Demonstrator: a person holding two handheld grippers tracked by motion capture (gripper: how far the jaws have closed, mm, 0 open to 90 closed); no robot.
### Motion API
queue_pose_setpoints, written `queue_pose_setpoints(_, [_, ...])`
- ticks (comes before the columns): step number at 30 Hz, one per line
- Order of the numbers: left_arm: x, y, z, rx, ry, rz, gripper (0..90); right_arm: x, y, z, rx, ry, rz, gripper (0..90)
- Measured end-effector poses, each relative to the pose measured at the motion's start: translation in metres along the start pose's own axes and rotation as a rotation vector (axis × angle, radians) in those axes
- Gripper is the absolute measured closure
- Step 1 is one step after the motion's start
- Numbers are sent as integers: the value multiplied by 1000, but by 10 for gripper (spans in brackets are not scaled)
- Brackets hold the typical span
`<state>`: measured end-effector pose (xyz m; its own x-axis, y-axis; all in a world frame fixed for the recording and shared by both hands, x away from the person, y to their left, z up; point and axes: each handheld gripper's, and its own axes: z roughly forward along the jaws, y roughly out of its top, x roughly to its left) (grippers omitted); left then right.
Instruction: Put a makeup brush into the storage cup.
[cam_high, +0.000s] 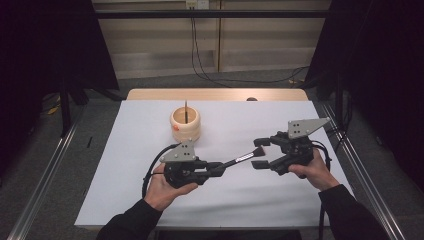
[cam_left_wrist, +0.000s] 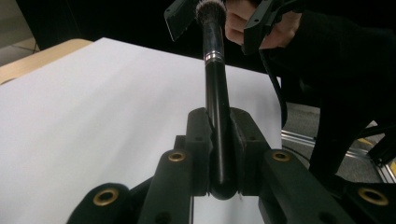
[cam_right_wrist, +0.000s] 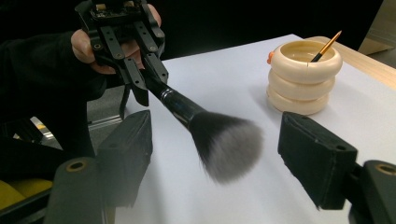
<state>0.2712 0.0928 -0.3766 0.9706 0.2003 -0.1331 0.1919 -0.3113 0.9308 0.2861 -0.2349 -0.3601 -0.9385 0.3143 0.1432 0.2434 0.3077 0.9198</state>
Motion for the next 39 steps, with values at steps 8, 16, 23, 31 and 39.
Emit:
queue_pose_setpoints(8, [-1,-3,5,-6,-7,-3,792,0,0,1,-3,25,-1,389])
queue_pose_setpoints(16, [1,-6,6,-12,-23,-19,792,-1,0,2,-7,80,2,541])
queue_pose_setpoints(23, [6,-10,8,-22,-58,-37,792,-5,-2,0,9,103,18,626])
queue_pose_setpoints(31, [10,-14,9,-19,-77,-42,790,-8,-4,2,14,137,32,736])
queue_pose_setpoints(39, [13,-18,11,-12,-29,-36,734,-8,-3,2,24,171,30,772])
